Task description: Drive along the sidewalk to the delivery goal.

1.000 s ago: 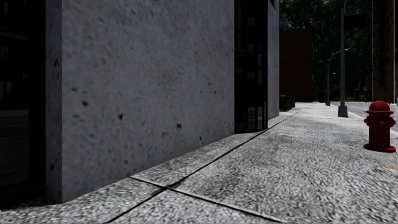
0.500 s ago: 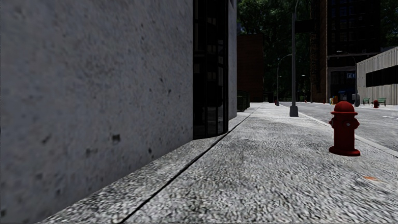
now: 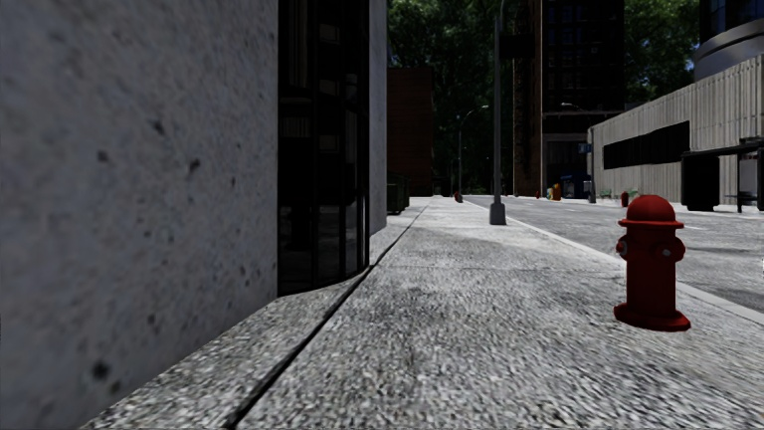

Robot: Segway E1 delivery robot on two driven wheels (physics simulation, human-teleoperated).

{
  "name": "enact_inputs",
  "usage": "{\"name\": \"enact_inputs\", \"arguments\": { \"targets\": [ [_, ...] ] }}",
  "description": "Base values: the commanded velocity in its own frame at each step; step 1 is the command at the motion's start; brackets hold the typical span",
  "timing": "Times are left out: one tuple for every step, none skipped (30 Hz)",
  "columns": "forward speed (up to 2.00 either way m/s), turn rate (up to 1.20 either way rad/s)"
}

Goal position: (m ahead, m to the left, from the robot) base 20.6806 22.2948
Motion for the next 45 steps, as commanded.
{"name": "enact_inputs", "arguments": {
  "targets": [
    [2.00, -0.33],
    [2.00, -0.31],
    [2.00, -0.30],
    [2.00, -0.27],
    [2.00, -0.27],
    [2.00, -0.27],
    [2.00, -0.26],
    [2.00, -0.26],
    [2.00, -0.26],
    [2.00, -0.26],
    [2.00, -0.26],
    [2.00, -0.26],
    [2.00, -0.26],
    [2.00, -0.26],
    [2.00, -0.26],
    [2.00, -0.26],
    [2.00, -0.26],
    [2.00, -0.26],
    [2.00, -0.26],
    [2.00, -0.26],
    [2.00, -0.26],
    [2.00, -0.26],
    [2.00, -0.26],
    [2.00, -0.26],
    [2.00, -0.26],
    [2.00, -0.25],
    [2.00, -0.10],
    [2.00, -0.04],
    [2.00, -0.01],
    [2.00, 0.00],
    [2.00, 0.00],
    [2.00, 0.00],
    [2.00, 0.00],
    [2.00, 0.00],
    [2.00, 0.00],
    [2.00, 0.00],
    [2.00, 0.00],
    [2.00, 0.00],
    [2.00, 0.00],
    [2.00, 0.00],
    [2.00, 0.00],
    [2.00, 0.00],
    [2.00, 0.00],
    [2.00, 0.00],
    [2.00, 0.00]
  ]
}}
